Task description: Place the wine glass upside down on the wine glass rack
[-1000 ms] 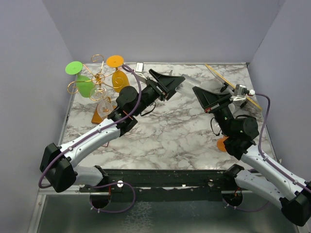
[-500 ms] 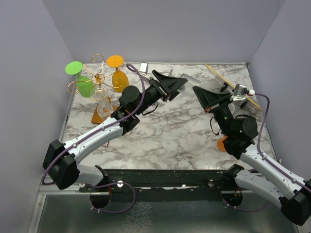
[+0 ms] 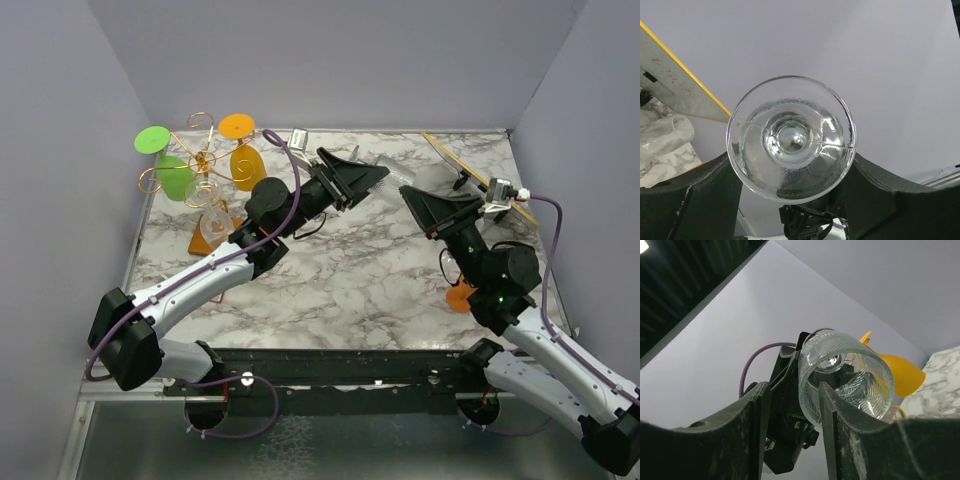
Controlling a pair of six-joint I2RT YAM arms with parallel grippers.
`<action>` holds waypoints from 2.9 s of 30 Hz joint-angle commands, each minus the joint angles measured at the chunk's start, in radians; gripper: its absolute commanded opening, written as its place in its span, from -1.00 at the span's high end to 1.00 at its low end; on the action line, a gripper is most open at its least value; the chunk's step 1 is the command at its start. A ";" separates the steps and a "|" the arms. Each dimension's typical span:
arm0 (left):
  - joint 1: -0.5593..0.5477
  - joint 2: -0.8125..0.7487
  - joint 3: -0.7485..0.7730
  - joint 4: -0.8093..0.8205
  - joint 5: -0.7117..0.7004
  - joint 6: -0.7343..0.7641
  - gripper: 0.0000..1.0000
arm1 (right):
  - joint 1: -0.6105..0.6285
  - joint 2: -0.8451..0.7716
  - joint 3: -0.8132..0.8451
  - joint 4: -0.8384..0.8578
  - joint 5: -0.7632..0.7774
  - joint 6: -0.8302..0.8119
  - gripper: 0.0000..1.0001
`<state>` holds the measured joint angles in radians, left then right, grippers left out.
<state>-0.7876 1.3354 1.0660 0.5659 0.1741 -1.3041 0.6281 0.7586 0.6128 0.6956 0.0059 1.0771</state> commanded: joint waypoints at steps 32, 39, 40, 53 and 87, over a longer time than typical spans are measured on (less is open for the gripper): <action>0.120 -0.091 -0.026 0.003 0.387 0.141 0.21 | 0.002 0.277 0.705 -1.250 -0.293 -0.886 -1.00; 0.132 -0.068 0.030 -0.088 0.469 0.229 0.20 | 0.002 0.303 0.708 -1.206 -0.340 -0.901 -0.99; 0.135 -0.069 0.039 -0.108 0.475 0.246 0.21 | 0.002 0.306 0.714 -1.207 -0.346 -0.905 -0.98; 0.139 -0.080 0.093 -0.254 0.496 0.345 0.19 | 0.002 0.378 0.747 -1.261 -0.457 -0.943 -0.42; 0.139 -0.279 0.267 -0.706 0.096 0.715 -0.98 | 0.002 0.302 0.286 -0.031 -0.443 -0.815 0.99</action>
<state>-0.6479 1.1187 1.2457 0.0479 0.4091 -0.7345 0.6285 1.0428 0.9104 0.4206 -0.4965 0.2481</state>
